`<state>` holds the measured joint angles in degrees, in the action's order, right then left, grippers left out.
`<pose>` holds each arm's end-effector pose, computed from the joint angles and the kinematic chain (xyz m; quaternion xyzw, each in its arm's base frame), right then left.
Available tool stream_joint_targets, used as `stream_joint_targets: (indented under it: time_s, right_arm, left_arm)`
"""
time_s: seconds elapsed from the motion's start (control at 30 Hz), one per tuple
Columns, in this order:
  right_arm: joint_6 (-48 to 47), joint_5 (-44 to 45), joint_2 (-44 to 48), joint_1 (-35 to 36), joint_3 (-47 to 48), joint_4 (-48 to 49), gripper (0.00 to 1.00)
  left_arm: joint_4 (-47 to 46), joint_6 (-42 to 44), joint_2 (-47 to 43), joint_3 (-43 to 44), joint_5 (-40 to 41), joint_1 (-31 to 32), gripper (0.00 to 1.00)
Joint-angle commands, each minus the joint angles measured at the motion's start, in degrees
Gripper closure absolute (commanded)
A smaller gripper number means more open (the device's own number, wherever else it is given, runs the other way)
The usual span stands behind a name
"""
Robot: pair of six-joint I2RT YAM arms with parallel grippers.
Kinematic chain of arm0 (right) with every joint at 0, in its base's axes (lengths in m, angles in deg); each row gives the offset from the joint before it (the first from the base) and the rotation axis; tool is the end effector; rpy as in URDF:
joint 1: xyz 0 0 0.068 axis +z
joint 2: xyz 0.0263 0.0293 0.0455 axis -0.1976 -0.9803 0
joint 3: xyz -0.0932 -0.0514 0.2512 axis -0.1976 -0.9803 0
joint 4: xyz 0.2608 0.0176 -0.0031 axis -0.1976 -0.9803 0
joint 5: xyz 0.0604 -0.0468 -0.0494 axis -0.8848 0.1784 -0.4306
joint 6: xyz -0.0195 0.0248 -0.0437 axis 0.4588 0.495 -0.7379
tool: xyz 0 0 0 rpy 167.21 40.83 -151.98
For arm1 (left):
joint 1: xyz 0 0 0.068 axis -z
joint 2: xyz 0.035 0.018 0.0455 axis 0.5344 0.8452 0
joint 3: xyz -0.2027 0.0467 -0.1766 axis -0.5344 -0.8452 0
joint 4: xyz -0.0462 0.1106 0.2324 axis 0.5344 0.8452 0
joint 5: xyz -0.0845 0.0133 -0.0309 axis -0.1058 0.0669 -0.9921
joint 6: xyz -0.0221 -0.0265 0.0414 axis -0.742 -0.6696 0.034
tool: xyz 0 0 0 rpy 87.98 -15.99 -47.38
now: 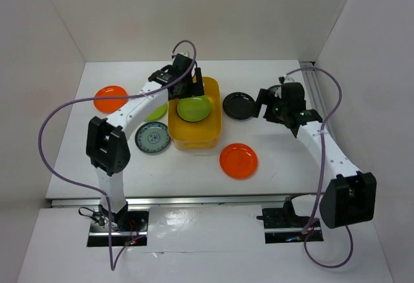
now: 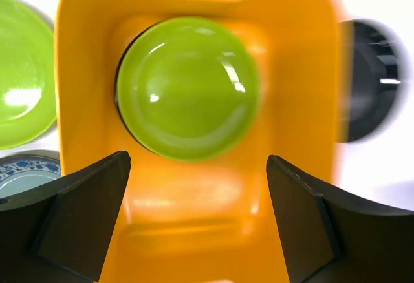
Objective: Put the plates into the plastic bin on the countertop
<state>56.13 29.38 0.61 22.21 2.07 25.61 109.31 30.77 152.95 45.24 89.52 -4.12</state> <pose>0.2709 0.0553 0.3079 0.0497 0.8896 0.1639 0.4234 0.3952 -0.2012 0.3073 -0.1162 0.9071 -0.1023 0.3914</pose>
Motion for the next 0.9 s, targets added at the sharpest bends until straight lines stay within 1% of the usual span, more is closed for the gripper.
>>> stream_joint_targets:
  time_s: [0.0,0.1,0.13,0.2,0.23,0.27,0.3,0.33,0.37,0.4,0.43,0.5,0.53,0.6,0.67,0.73,0.77,0.87]
  right_arm:
    - [5.34,-8.45,-1.28,-4.73,-6.08,11.66,0.0]
    - [5.87,-11.09,-6.11,-7.2,-8.63,18.34,0.0]
    - [5.87,-11.79,-9.0,-8.07,-8.64,19.84,0.0]
    - [6.4,-11.8,-11.91,-8.87,-8.64,23.18,0.03]
    - [7.18,-12.32,-14.71,-9.4,-8.03,24.06,0.04]
    - [8.15,-12.32,-15.96,-9.4,-7.5,26.51,0.04]
    - [8.68,-12.32,-18.67,-9.4,-6.97,27.4,0.06]
    - [9.38,-12.32,-20.26,-9.4,-6.27,28.02,0.07]
    - [9.39,-12.32,-22.1,-9.4,-4.61,29.42,0.08]
    - [9.39,-12.32,-23.95,-9.4,-3.55,29.43,0.1]
    - [9.39,-11.37,-27.71,-8.79,-2.5,29.43,0.12]
    - [9.39,-11.36,-30.89,-8.79,-0.39,30.39,0.15]
    - [9.39,-11.36,-33.52,-8.26,0.23,30.4,0.21]
    - [8.16,-10.23,-35.82,-7.64,3.03,29.36,0.23]
    - [7.63,-8.9,-38.37,-6.94,3.67,28.73,0.23]
    - [7.63,-8.9,-39.52,-6.94,3.67,29.43,0.26]
    - [8.24,-8.9,-40.31,-6.94,3.67,29.43,0.26]
    - [8.94,-8.9,-41.71,-6.94,3.67,30.23,0.37]
  left_arm:
    - [0.47,-0.16,-8.31,3.67,0.11,-0.24,0.0]
    - [2.41,-0.16,-13.32,3.67,0.11,-0.24,0.0]
    - [2.42,-0.16,-14.72,3.06,-0.58,-1.19,0.0]
    - [2.94,-0.16,-19.03,0.26,-1.64,-2.6,0.0]
    - [2.95,-0.16,-20.61,-0.97,-2.69,-4.7,0.0]
    - [2.95,-0.86,-23.76,-4.12,-2.7,-5.76,0.0]
    - [2.42,-1.47,-25.36,-6.06,-3.92,-8.56,0.0]
    - [1.9,-1.48,-26.85,-10.0,-4.71,-9.98,0.0]
    - [1.11,-1.48,-28.35,-12.13,-5.68,-11.56,0.0]
    - [0.4,-2.0,-30.88,-13.97,-6.73,-13.23,0.0]
    - [0.4,-2.0,-31.87,-15.47,-9.09,-16.38,0.0]
    - [-0.74,-2.01,-33.54,-19.08,-11.48,-19.47,0.0]
    - [-0.75,-2.01,-35.2,-20.05,-13.49,-22.18,0.0]
    - [-2.23,-0.78,-36.88,-22.6,-15.43,-24.66,0.0]
    - [-2.24,-0.17,-38.2,-23.22,-17.71,-27.9,0.0]
    - [-2.24,0.37,-39.0,-23.92,-18.34,-29.58,0.0]
    - [-2.24,0.37,-39.52,-24.45,-18.34,-30.11,0.0]
    - [-2.24,0.37,-40.14,-25.24,-18.87,-30.64,0.0]
